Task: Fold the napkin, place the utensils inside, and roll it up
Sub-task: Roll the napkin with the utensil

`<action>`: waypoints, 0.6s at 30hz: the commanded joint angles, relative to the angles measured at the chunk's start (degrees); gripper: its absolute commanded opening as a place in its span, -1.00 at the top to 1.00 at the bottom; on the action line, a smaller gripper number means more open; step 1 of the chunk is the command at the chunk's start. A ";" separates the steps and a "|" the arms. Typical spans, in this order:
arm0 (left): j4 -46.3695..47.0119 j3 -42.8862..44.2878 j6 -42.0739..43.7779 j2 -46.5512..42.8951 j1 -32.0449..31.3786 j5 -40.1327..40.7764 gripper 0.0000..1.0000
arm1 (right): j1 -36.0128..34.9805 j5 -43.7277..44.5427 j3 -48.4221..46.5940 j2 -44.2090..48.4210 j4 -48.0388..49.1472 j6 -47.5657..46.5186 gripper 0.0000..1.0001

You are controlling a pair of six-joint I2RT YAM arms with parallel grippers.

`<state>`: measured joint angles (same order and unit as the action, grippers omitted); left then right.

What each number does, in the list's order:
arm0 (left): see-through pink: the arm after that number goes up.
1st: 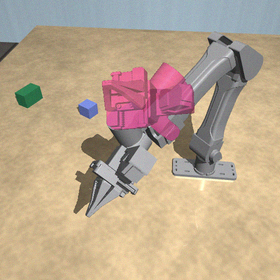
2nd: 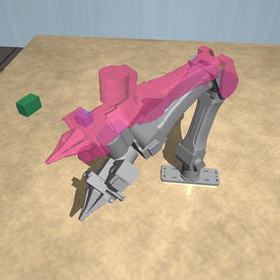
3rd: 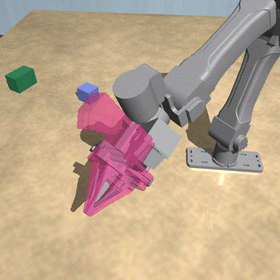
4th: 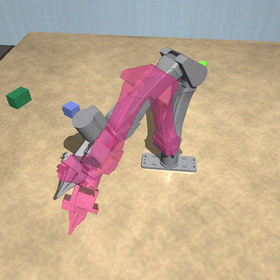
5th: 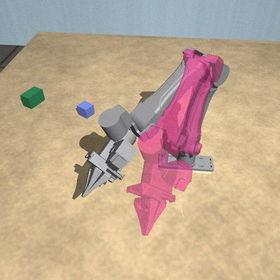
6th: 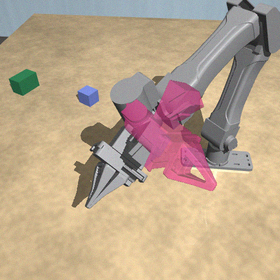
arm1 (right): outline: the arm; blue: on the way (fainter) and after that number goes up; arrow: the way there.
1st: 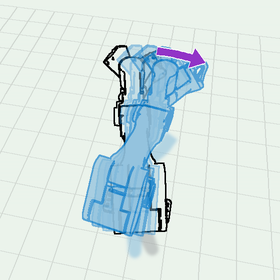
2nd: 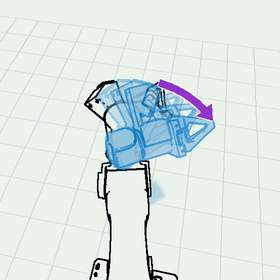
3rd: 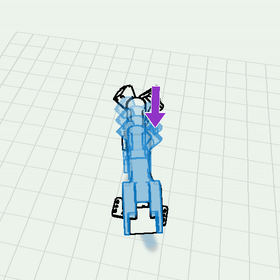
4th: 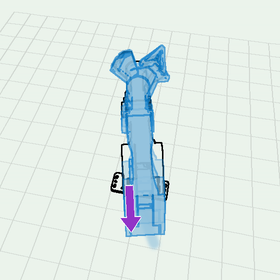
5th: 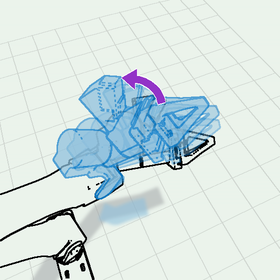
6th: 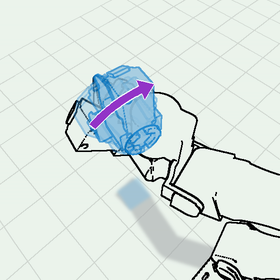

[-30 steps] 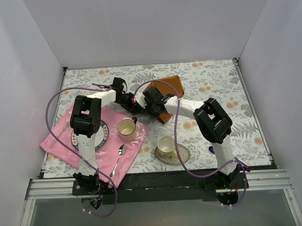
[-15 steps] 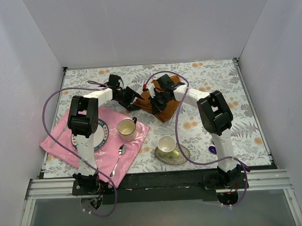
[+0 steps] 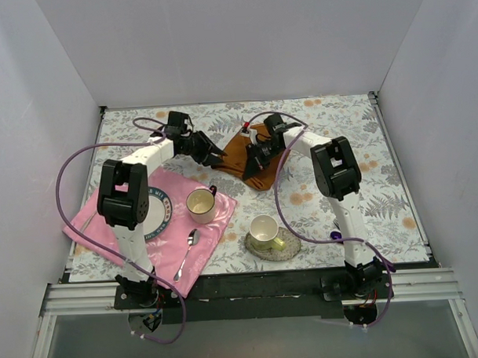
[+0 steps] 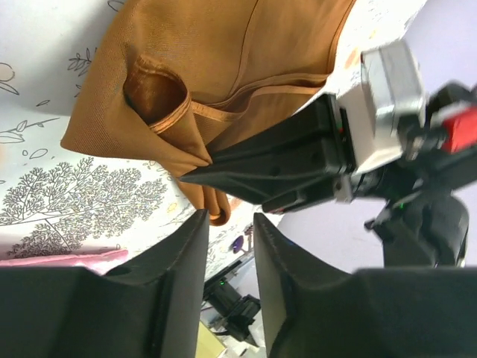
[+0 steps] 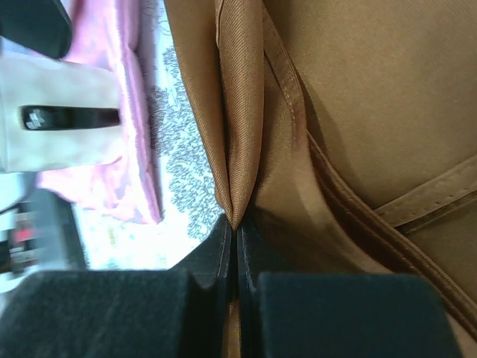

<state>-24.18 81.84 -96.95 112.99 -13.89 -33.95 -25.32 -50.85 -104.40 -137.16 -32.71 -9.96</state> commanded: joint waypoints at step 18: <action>5.79 -3.00 -4.64 4.08 -6.85 -0.84 0.76 | 4.75 -10.68 1.66 -8.56 -0.51 9.17 0.97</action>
<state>-23.92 80.66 -97.08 117.25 -20.82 -34.24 -20.69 -66.39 -105.10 -143.31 -33.43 0.10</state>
